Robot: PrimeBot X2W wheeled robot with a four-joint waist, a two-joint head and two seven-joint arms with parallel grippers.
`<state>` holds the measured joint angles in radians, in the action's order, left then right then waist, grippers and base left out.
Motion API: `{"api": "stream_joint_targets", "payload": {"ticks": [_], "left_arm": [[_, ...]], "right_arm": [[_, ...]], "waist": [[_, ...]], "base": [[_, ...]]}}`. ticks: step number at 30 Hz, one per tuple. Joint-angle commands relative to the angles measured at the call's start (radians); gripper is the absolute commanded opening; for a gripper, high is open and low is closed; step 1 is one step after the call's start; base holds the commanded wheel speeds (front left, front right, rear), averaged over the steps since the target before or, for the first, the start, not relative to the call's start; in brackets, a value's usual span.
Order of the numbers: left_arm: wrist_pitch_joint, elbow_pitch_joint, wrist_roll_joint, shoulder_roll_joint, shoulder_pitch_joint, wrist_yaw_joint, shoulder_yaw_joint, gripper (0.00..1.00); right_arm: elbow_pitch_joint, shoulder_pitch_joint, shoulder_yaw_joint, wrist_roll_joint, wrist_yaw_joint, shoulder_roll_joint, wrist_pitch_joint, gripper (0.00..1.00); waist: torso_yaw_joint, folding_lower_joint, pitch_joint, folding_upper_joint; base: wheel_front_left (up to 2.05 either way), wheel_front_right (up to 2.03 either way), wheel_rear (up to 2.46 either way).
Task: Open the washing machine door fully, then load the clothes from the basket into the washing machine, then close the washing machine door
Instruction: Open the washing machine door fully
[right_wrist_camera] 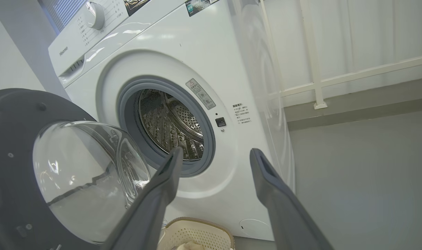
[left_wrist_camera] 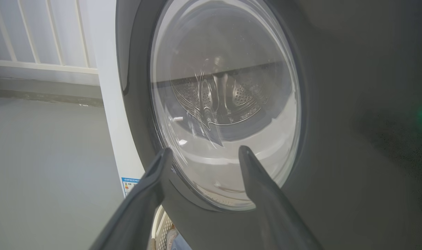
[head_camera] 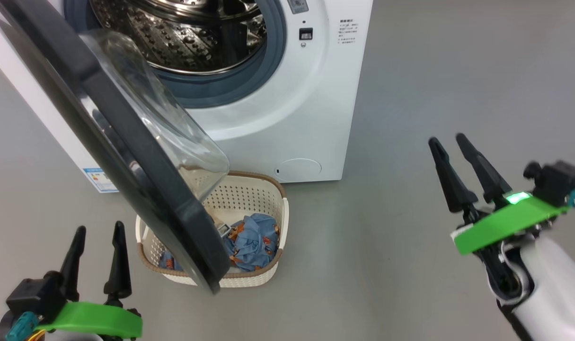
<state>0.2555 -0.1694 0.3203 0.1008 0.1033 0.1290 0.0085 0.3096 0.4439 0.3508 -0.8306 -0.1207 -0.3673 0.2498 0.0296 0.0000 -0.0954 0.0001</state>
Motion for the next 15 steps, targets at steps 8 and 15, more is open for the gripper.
{"api": "stream_joint_targets", "payload": {"ticks": [8,15], "left_arm": [[0.006,0.041,-0.018,0.007,-0.011,-0.008,0.041,1.00],[0.006,0.056,-0.025,0.001,-0.055,-0.022,0.053,1.00]], "right_arm": [[-0.159,-0.223,-0.255,0.384,-0.010,0.191,0.012,1.00],[-0.220,-0.333,-0.332,0.488,-0.010,0.240,0.012,1.00]], "waist": [[0.000,0.0000,0.028,-0.0001],[-0.003,0.0000,0.050,-0.0001]], "base": [[0.00,0.00,0.00],[0.00,0.00,0.00]]}}
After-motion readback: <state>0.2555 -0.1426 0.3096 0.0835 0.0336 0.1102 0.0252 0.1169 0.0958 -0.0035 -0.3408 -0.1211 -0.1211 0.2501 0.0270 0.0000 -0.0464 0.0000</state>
